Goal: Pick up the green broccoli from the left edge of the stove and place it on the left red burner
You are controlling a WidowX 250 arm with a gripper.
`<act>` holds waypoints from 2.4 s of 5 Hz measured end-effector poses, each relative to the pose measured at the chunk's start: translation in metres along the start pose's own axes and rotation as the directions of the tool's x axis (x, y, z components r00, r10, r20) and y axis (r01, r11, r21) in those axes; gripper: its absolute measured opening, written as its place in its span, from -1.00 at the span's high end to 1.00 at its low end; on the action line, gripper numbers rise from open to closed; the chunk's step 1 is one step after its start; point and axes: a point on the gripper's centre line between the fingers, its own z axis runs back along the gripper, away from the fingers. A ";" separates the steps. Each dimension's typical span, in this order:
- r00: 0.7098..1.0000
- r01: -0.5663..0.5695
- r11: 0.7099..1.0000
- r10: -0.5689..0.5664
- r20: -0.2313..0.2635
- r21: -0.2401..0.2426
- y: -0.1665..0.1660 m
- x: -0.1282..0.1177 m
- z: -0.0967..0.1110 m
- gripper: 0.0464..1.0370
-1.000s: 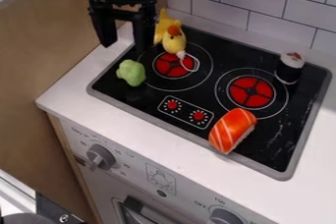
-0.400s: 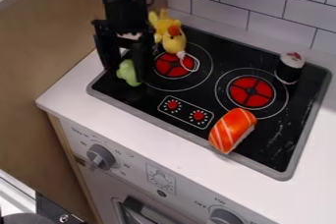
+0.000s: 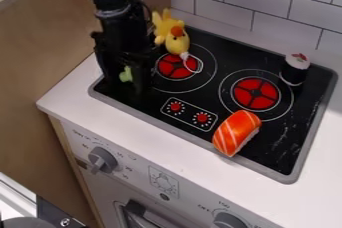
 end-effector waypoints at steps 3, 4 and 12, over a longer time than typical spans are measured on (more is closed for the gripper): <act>0.999 0.035 0.995 -0.037 -0.014 -0.088 0.004 -0.007 0.007 -0.39; 0.999 0.028 0.992 -0.031 -0.025 -0.120 -0.002 -0.010 0.013 -0.39; 0.970 -0.224 0.973 0.216 0.115 0.062 -0.070 0.073 0.026 -0.39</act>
